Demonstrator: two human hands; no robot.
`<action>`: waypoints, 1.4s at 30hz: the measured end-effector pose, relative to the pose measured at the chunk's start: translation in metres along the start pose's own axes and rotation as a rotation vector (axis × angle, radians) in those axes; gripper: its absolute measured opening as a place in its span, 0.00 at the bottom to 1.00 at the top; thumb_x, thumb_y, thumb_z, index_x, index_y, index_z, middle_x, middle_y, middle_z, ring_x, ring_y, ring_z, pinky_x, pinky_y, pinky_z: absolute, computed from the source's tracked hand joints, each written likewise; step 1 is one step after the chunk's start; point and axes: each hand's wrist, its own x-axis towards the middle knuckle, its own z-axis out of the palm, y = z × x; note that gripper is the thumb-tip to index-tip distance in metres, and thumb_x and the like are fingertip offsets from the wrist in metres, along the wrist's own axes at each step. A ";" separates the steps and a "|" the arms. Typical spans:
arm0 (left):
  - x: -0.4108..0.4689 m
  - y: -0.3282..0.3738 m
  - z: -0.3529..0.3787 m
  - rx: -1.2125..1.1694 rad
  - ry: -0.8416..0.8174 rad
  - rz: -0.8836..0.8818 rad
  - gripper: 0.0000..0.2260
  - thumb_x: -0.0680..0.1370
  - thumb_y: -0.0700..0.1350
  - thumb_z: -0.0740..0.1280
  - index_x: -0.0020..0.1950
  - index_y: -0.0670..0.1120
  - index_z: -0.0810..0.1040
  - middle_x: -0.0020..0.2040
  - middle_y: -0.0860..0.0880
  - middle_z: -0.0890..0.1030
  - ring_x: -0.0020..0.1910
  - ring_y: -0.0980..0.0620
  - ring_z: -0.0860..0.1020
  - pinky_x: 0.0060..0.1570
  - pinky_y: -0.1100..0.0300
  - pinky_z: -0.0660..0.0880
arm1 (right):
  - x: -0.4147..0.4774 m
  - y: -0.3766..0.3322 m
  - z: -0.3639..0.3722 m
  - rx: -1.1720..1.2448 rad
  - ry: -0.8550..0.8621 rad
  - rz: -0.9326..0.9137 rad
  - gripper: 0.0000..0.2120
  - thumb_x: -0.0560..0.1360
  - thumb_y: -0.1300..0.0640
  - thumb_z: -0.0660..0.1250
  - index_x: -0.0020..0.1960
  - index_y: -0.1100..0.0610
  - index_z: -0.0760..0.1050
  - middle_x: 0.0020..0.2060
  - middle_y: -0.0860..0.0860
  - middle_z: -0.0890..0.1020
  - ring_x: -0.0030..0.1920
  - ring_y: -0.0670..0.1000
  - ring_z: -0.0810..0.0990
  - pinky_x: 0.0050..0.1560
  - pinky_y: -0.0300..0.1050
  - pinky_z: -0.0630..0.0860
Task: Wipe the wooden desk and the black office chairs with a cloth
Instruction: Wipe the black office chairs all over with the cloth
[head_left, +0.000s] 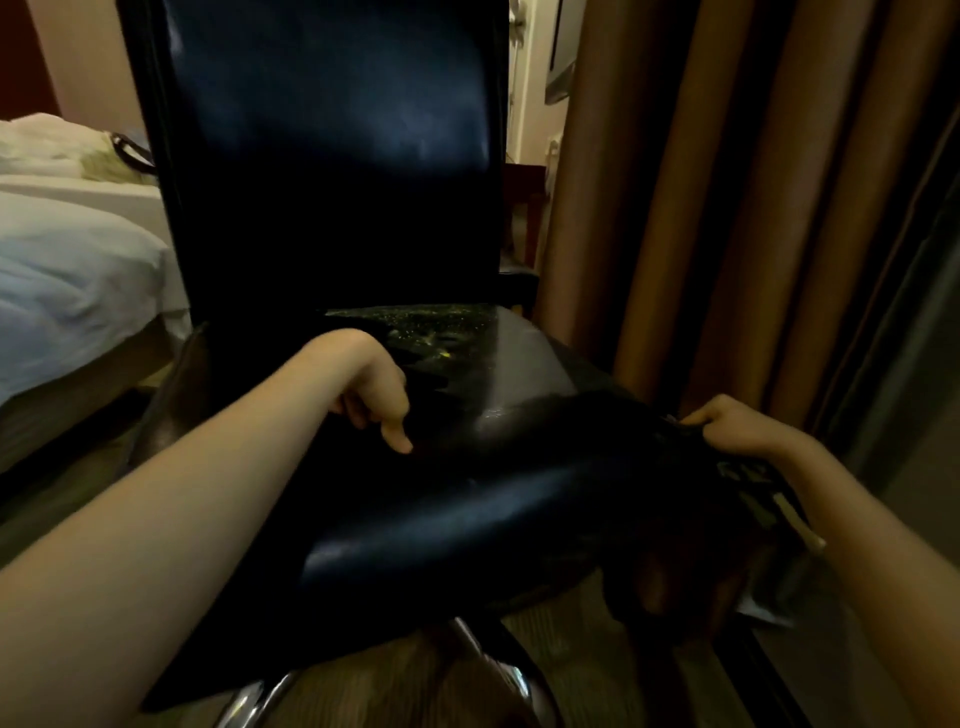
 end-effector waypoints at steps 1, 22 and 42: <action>0.001 -0.002 0.000 -0.010 0.032 -0.010 0.19 0.77 0.52 0.66 0.64 0.44 0.71 0.50 0.50 0.74 0.47 0.53 0.73 0.47 0.58 0.68 | -0.008 -0.003 -0.002 -0.052 -0.013 -0.023 0.14 0.76 0.70 0.60 0.50 0.61 0.83 0.45 0.56 0.83 0.44 0.50 0.80 0.39 0.38 0.76; -0.021 -0.135 0.042 -0.411 0.321 -0.142 0.11 0.75 0.48 0.69 0.51 0.42 0.75 0.49 0.47 0.75 0.51 0.47 0.74 0.48 0.56 0.70 | -0.004 -0.271 0.130 -0.241 0.184 -0.838 0.27 0.73 0.68 0.60 0.69 0.52 0.71 0.65 0.53 0.76 0.65 0.52 0.73 0.63 0.41 0.68; -0.014 -0.181 0.094 -0.704 0.486 -0.306 0.24 0.79 0.54 0.60 0.67 0.39 0.70 0.66 0.37 0.72 0.63 0.37 0.72 0.59 0.47 0.71 | -0.054 -0.321 0.157 -0.321 -0.167 -1.215 0.28 0.64 0.73 0.58 0.58 0.54 0.80 0.61 0.52 0.78 0.64 0.49 0.74 0.67 0.39 0.64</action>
